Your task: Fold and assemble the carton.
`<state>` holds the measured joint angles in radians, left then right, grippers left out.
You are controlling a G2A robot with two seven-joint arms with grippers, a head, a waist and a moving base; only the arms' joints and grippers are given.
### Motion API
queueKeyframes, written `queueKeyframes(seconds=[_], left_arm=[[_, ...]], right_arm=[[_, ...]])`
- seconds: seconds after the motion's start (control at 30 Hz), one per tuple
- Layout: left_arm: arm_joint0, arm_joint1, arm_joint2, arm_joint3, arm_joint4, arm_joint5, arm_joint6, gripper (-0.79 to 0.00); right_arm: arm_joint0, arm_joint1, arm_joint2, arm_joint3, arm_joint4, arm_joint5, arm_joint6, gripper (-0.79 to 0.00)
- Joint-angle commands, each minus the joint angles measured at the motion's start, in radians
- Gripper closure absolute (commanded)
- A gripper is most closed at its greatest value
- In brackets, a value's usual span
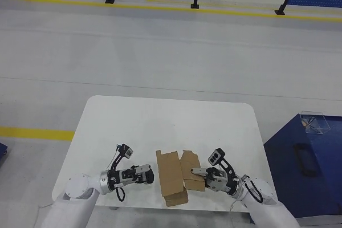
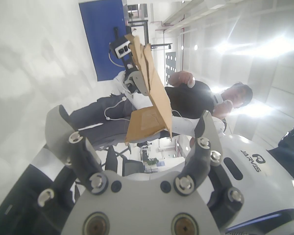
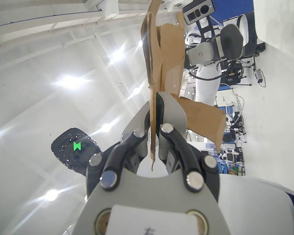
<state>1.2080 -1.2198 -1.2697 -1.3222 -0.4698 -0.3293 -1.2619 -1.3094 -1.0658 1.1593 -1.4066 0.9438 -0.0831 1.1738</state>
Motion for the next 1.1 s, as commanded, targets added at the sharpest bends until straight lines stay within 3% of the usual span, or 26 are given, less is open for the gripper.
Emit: queueKeyframes(seconds=[0.0,0.1,0.13,0.37,0.4,0.43,0.63,0.67,0.73,0.8,0.93,1.07], left_arm=[[0.005,0.000,0.016,-0.015,-0.020,0.033,-0.008,-0.379],[0.006,0.000,0.030,-0.022,-0.052,0.067,-0.027,-0.062],[0.007,0.000,0.032,-0.023,-0.058,0.071,-0.026,0.000],[0.005,0.002,0.044,-0.017,-0.119,0.114,-0.070,0.000],[0.005,0.002,0.044,-0.017,-0.119,0.114,-0.070,0.000],[0.005,0.002,0.044,-0.017,-0.119,0.114,-0.070,0.000],[0.005,0.002,0.044,-0.017,-0.119,0.114,-0.070,0.000],[0.006,0.002,0.032,-0.021,-0.104,0.099,-0.012,0.000],[0.033,-0.002,0.016,-0.058,-0.097,-0.015,0.115,0.000],[0.058,-0.013,0.035,-0.083,-0.161,-0.088,0.182,0.000],[0.067,-0.046,0.109,-0.047,-0.305,-0.245,0.305,0.000],[0.022,-0.087,0.217,0.054,-0.519,-0.244,0.283,0.000]], right_arm=[[0.007,-0.004,-0.012,0.005,-0.008,-0.011,0.000,0.000],[0.016,-0.010,-0.029,0.016,-0.018,-0.027,-0.007,0.000],[0.019,-0.012,-0.034,0.018,-0.021,-0.029,-0.008,0.000],[0.035,-0.021,-0.058,0.030,-0.041,-0.030,-0.011,0.000],[0.035,-0.021,-0.058,0.030,-0.041,-0.030,-0.011,-0.308],[0.035,-0.021,-0.058,0.030,-0.041,-0.030,-0.011,-0.785],[0.033,-0.021,-0.059,0.027,-0.039,-0.026,-0.013,-0.785],[0.032,-0.021,-0.056,0.013,-0.058,-0.044,-0.023,-0.785],[0.026,-0.017,-0.026,0.006,-0.183,-0.196,-0.108,-0.785],[0.005,-0.021,-0.009,-0.005,-0.199,-0.316,-0.175,-0.785],[-0.018,-0.023,0.039,-0.009,-0.321,-0.605,-0.258,-0.785],[-0.041,-0.029,0.055,-0.010,-0.509,-0.783,-0.374,-0.785]])
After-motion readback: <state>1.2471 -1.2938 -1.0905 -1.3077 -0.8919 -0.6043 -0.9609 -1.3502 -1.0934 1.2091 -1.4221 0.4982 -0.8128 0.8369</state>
